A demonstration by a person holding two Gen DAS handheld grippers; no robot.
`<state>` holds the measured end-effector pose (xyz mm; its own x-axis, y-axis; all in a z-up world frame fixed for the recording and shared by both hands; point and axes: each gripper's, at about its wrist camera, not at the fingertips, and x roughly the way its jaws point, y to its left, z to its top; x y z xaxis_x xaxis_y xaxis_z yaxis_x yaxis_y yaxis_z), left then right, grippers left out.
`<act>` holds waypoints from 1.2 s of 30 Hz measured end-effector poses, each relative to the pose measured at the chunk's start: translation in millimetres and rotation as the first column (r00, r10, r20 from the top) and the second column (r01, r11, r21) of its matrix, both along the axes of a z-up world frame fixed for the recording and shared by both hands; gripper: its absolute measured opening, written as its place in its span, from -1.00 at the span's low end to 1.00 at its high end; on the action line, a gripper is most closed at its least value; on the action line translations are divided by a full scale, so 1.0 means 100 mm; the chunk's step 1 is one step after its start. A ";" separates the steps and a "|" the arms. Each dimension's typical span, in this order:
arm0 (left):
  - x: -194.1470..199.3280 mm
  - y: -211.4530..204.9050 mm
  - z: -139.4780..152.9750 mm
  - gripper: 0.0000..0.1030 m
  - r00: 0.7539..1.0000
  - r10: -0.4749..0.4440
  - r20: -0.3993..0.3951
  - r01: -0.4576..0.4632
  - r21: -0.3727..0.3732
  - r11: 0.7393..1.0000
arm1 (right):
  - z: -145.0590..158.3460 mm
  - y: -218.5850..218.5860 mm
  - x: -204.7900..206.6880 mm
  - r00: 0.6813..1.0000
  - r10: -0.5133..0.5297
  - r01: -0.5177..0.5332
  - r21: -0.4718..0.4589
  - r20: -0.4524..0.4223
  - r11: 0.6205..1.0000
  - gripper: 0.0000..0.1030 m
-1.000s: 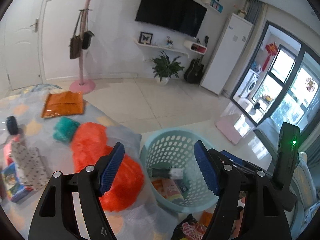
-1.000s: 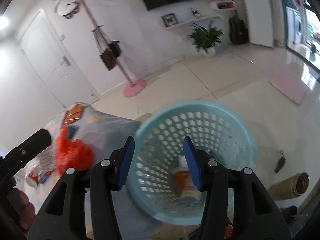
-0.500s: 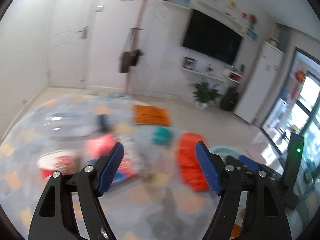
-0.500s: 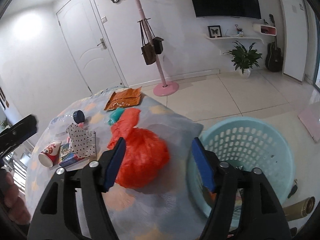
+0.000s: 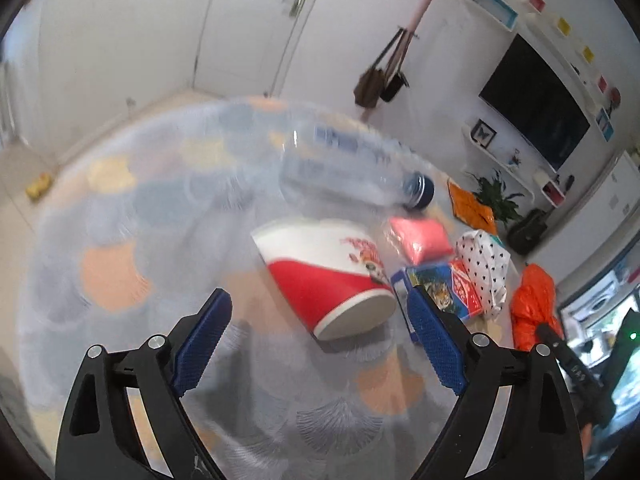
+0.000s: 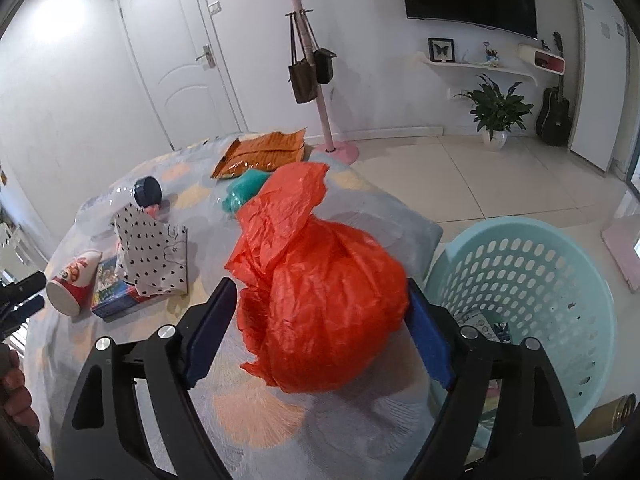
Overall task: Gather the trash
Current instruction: 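Grasp the red plastic bag with the right tool while the left tool grasps the red-white paper cup, then carry the bag and paper cup to the basket and release them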
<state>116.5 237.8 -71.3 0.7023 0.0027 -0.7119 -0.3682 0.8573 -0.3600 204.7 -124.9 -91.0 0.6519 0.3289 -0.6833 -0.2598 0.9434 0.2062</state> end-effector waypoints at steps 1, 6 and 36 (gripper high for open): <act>0.03 0.01 -0.04 0.69 1.000 -0.005 -0.005 0.005 -0.015 1.000 | -0.01 0.02 0.00 1.000 -0.001 0.001 -0.010 0.002 1.000 0.53; 0.22 -0.01 -0.12 0.69 0.999 0.013 -0.036 -0.013 -0.023 1.000 | -0.04 0.11 0.03 1.000 0.001 -0.001 -0.060 -0.001 0.998 0.53; 0.10 -0.86 0.67 0.24 0.968 -0.144 0.204 0.124 0.107 0.986 | 0.36 -0.18 -0.19 0.994 -0.038 0.039 -0.008 0.100 0.999 -0.28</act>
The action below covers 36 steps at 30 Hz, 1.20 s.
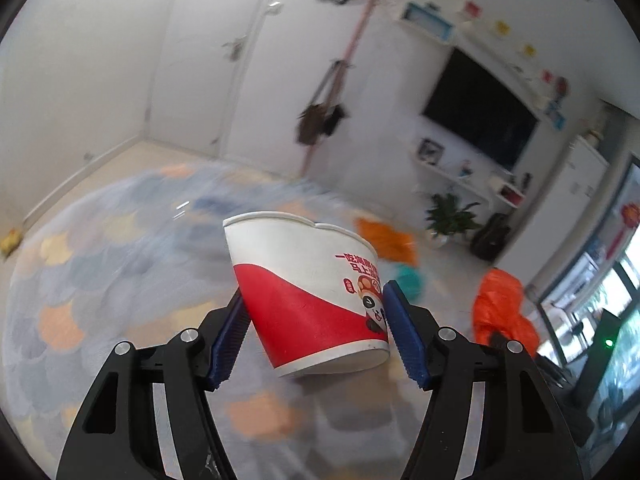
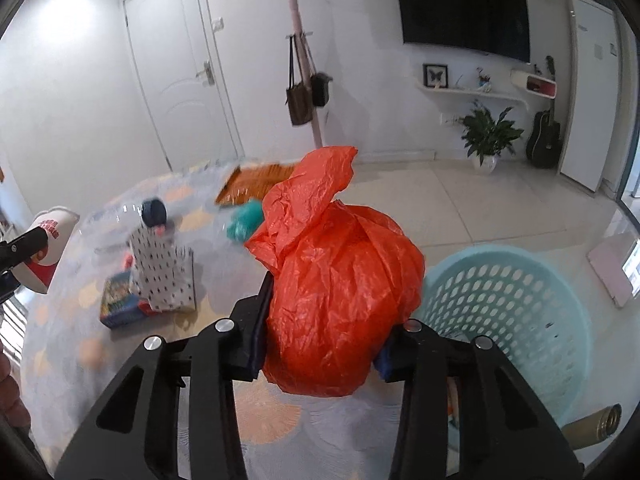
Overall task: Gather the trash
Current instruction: 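Carry the bag and paper cup to the basket and release them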
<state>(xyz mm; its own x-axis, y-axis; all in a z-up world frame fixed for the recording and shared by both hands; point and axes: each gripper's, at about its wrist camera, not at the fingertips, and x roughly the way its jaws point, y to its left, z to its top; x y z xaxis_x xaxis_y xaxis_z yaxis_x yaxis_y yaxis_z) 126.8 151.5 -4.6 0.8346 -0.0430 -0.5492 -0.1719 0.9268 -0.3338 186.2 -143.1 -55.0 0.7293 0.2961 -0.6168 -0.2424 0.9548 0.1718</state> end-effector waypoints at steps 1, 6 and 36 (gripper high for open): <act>0.02 -0.12 0.07 0.24 0.999 -0.028 0.018 0.028 0.004 1.000 | 0.04 -0.05 -0.01 1.000 -0.010 0.010 0.003 0.007 1.000 -0.28; 0.21 -0.70 0.30 0.24 0.984 -0.165 0.072 0.163 0.026 0.986 | 0.23 -0.46 -0.07 0.996 -0.078 0.077 0.037 0.033 0.996 -0.28; 1.21 -2.61 -0.73 0.36 0.802 -0.579 -0.150 0.586 0.011 0.810 | -0.56 -1.95 0.17 0.892 -0.369 0.385 0.013 -0.260 0.923 -0.14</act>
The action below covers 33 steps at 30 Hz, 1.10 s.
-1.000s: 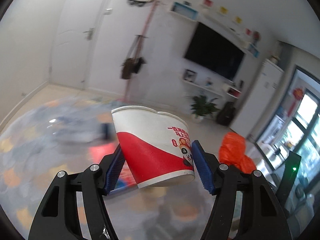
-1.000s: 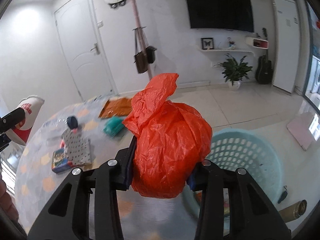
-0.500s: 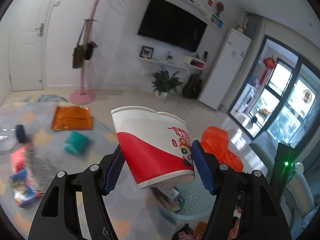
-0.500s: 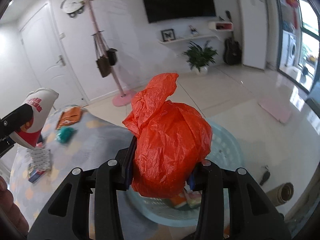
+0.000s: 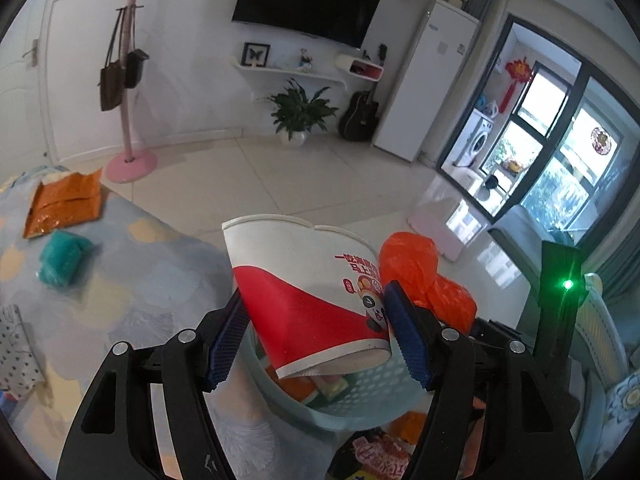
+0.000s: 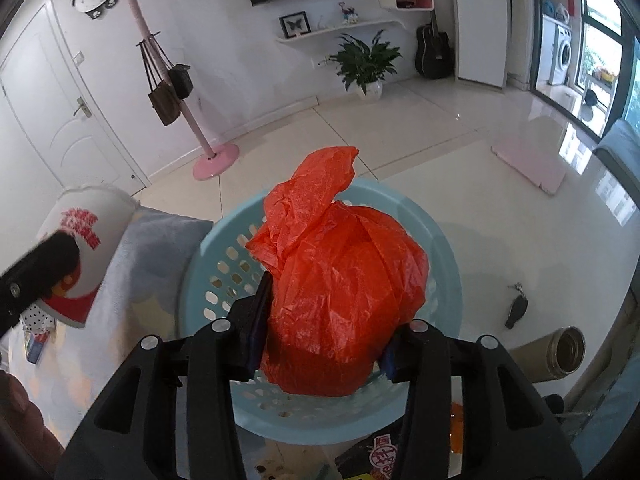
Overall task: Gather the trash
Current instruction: 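Carry the bag and paper cup to the basket and release them, then grasp the clear water bottle with the left tool while the right tool grasps the teal packet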
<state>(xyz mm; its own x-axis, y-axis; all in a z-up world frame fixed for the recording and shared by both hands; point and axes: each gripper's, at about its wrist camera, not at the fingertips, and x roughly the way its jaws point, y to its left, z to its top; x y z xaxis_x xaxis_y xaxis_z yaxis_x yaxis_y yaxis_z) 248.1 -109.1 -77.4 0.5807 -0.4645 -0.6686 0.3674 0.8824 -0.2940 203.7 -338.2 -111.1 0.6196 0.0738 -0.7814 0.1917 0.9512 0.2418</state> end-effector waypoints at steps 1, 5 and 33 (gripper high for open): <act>0.01 0.01 -0.02 0.43 1.000 0.001 -0.011 -0.002 -0.004 1.000 | -0.02 -0.03 -0.01 1.000 -0.003 0.003 0.014 -0.002 1.000 -0.06; 0.01 0.10 -0.02 0.45 1.000 0.012 -0.020 -0.013 -0.016 1.000 | -0.05 -0.12 -0.03 1.000 -0.005 0.004 0.074 0.008 0.997 0.02; -0.76 1.95 0.52 0.48 0.926 0.362 0.109 -0.352 -0.102 0.930 | 0.63 1.33 -0.25 0.932 0.313 -0.312 -0.038 0.185 0.949 0.02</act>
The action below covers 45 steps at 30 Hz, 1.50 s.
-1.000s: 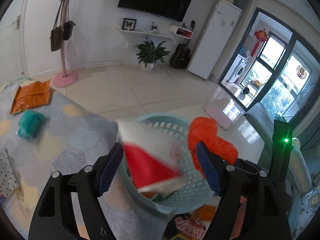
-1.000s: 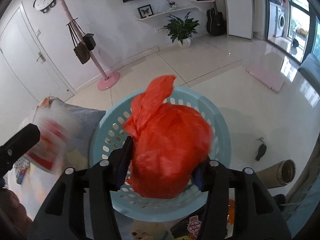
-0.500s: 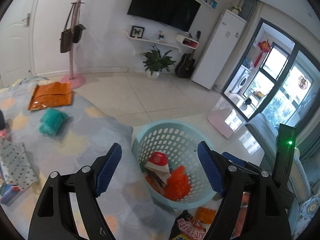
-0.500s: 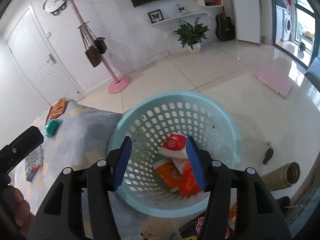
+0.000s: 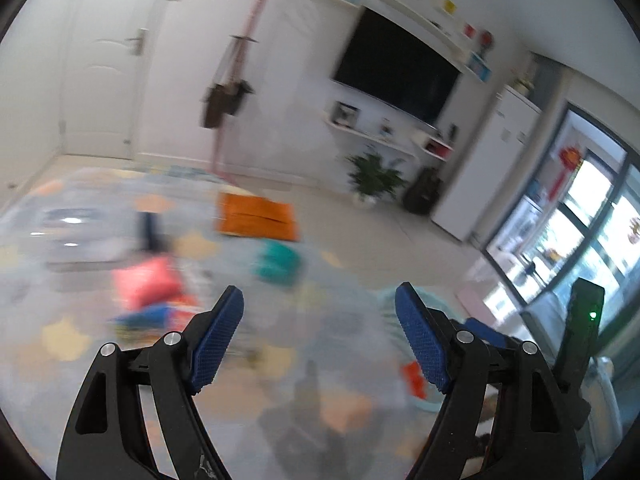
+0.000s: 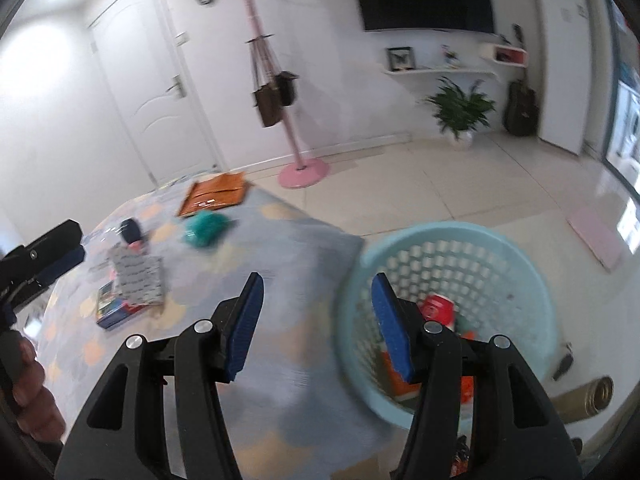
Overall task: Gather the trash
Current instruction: 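Grasp the clear water bottle with the left tool while the right tool grasps the teal packet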
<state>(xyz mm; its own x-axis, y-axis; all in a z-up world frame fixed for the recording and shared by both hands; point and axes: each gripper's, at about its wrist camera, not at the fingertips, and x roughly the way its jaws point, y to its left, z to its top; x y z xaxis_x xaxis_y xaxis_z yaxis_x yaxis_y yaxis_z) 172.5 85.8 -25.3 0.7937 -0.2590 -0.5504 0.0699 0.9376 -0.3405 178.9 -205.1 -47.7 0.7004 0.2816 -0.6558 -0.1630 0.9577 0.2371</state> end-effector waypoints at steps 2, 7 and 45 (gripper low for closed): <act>-0.07 0.27 0.02 0.48 0.998 0.060 0.000 -0.060 0.002 0.998 | 0.00 0.19 0.05 1.000 0.030 -0.030 0.001 -0.007 1.000 0.02; -0.12 0.91 0.03 0.48 0.984 0.176 -0.014 -0.176 0.020 0.984 | 0.00 0.62 0.22 0.995 0.101 -0.100 0.011 -0.015 0.995 0.02; 0.64 1.59 -0.36 0.61 0.970 0.030 -0.240 0.016 0.187 0.982 | -0.43 1.52 1.03 0.976 0.162 -0.162 0.015 -0.143 0.987 0.08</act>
<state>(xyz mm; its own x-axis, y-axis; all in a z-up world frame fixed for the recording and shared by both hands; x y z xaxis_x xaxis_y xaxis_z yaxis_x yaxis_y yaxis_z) 236.5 244.4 -60.9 0.6331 -0.1284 -0.7634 0.0001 0.9862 -0.1658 282.0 -53.1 -90.3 0.5443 0.3861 -0.7448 -0.2802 0.9205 0.2724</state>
